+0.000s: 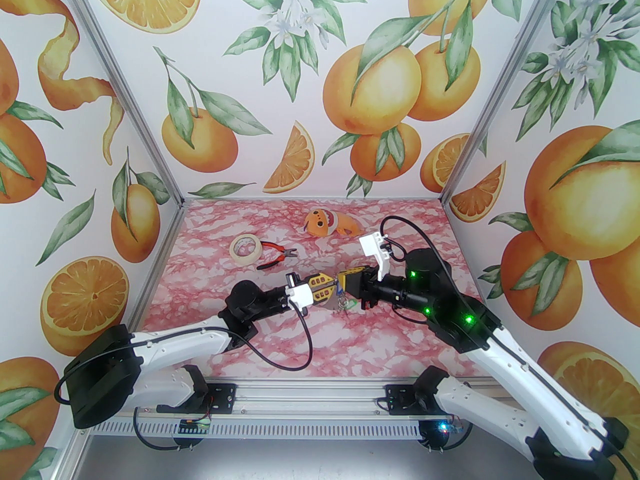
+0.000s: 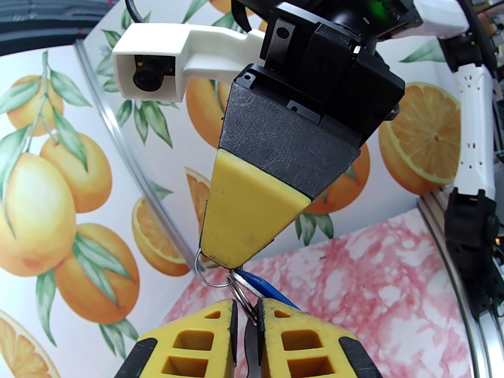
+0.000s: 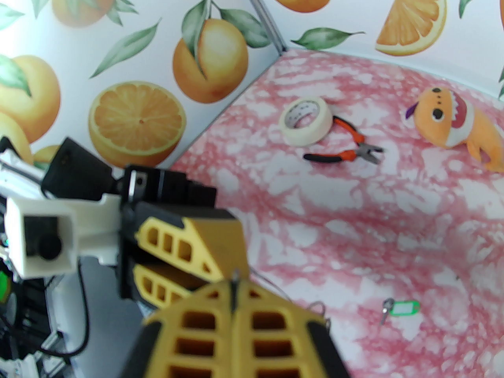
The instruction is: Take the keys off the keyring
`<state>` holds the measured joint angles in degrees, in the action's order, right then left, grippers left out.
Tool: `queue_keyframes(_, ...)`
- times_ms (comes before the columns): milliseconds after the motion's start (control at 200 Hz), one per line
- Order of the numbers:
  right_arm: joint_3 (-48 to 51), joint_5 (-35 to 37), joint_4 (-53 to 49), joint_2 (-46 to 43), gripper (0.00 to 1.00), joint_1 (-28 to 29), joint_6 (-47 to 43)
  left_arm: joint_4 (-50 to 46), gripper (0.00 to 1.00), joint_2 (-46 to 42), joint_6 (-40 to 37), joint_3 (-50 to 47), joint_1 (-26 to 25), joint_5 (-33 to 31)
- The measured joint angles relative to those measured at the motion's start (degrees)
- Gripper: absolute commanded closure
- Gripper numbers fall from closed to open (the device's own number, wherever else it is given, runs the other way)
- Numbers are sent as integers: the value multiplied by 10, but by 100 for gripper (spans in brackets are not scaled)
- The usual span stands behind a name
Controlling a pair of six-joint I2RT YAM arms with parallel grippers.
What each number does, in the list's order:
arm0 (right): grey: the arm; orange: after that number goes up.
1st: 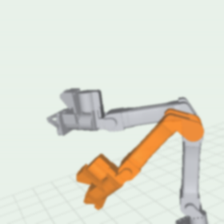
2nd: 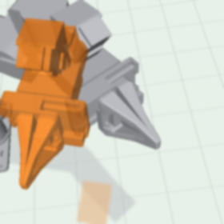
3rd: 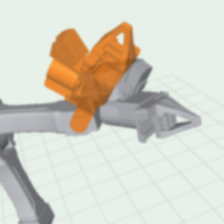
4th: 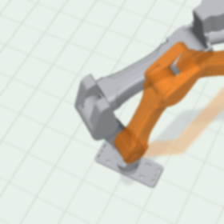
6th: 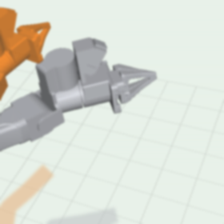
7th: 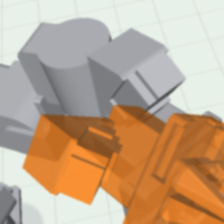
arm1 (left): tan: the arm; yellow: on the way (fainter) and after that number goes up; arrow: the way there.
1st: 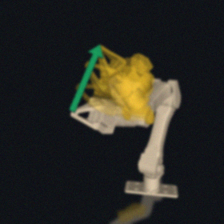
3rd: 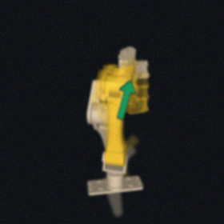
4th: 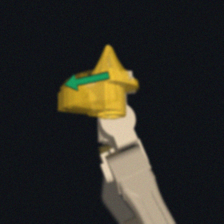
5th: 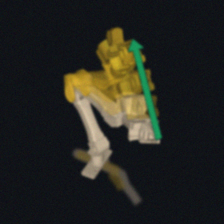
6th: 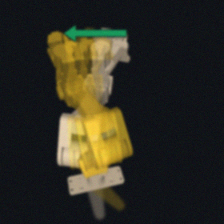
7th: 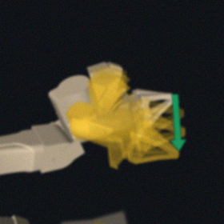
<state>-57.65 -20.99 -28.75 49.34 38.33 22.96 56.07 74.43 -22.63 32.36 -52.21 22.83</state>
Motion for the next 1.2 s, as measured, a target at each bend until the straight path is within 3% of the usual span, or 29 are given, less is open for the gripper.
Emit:
queue_keyframes(510,6,31,-1,-11,100,-7,9,-61,99,8,10,31,0,-12)
queue_keyframes(620,6,35,-10,-11,100,-17,8,-128,100,-2,12,54,0,-15)
queue_keyframes(766,-3,35,-34,-8,100,-31,3,-285,100,-27,5,118,0,-16)
queue_keyframes(876,-16,23,-52,0,80,-35,-10,-399,100,-50,-7,168,0,-18)
queue_keyframes(966,-30,8,-68,5,73,-35,-32,-488,100,-63,-23,205,0,-17)
queue_keyframes(1041,-39,-4,-80,5,62,-37,-54,-562,100,-64,-38,238,0,-16)
queue_keyframes(1196,-56,-61,-97,-1,60,-50,-138,-672,100,-66,-69,283,4,0)
